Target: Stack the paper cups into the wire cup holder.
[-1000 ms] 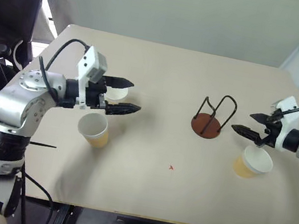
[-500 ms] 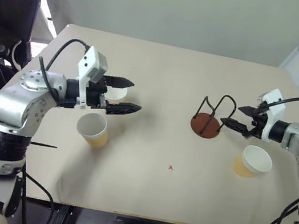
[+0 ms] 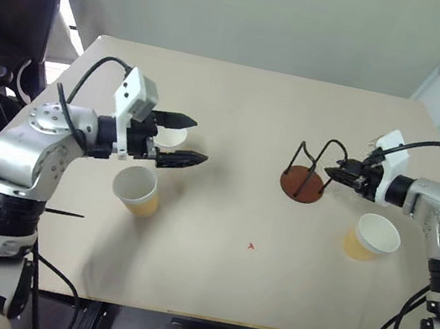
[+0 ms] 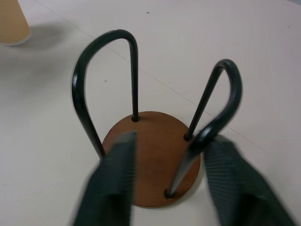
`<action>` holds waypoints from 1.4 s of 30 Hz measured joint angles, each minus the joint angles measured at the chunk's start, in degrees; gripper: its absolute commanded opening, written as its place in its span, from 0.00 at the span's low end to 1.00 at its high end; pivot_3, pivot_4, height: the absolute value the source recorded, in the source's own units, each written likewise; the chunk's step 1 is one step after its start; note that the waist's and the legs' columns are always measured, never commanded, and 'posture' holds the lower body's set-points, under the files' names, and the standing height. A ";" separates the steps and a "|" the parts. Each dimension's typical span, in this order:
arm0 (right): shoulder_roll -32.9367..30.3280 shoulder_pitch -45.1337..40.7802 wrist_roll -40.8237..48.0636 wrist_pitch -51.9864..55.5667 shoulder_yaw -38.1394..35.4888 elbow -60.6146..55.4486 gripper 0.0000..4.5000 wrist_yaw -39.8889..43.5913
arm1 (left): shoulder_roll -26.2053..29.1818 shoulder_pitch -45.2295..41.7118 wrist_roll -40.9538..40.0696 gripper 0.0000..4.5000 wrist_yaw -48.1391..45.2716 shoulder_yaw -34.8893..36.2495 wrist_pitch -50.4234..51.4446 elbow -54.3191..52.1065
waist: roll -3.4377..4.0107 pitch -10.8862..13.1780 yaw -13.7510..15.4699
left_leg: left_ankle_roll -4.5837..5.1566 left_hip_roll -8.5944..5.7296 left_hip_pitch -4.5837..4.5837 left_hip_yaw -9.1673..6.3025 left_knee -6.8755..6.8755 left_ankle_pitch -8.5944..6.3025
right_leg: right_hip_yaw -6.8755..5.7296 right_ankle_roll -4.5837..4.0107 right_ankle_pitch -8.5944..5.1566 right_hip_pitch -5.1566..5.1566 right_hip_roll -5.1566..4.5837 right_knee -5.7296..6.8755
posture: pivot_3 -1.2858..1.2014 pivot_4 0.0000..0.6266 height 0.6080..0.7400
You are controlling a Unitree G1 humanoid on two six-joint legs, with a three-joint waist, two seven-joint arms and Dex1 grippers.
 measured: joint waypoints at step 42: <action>-6.95 7.91 17.83 20.26 2.74 -36.81 0.01 6.56 | 6.37 -4.01 -4.07 1.00 -20.38 -9.23 5.51 -9.98 | -0.01 0.00 -0.12 | 0.02 0.13 -0.03 0.07 -0.04 -0.03 | 0.08 0.01 0.00 -0.04 0.10 -0.11 | 0.52 0.24 1.00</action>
